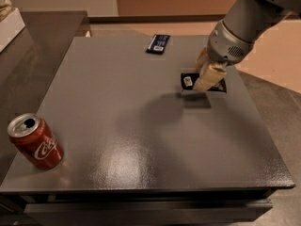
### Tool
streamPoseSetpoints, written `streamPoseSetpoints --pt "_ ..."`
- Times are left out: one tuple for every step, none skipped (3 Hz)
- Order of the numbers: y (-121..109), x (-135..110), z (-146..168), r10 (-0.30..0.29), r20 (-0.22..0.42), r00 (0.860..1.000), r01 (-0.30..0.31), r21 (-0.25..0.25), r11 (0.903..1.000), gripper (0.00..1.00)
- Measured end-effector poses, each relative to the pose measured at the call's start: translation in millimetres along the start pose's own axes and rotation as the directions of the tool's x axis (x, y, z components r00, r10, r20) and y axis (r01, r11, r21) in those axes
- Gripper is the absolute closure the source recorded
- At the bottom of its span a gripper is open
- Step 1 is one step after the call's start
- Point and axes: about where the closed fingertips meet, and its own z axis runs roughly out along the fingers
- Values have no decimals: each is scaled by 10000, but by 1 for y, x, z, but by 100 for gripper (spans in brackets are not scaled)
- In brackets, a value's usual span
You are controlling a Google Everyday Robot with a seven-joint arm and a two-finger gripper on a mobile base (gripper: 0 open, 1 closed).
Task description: Pick rxbar chocolate
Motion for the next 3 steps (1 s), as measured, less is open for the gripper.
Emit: streamPoseSetpoints --pt "-6 -20 -27 -93 236 9997 88 249 9997 100" --pt "-10 -53 -67 -502 556 9972 458 766 9960 100" --pt "-10 -53 -67 -502 557 9972 458 767 9960 100"
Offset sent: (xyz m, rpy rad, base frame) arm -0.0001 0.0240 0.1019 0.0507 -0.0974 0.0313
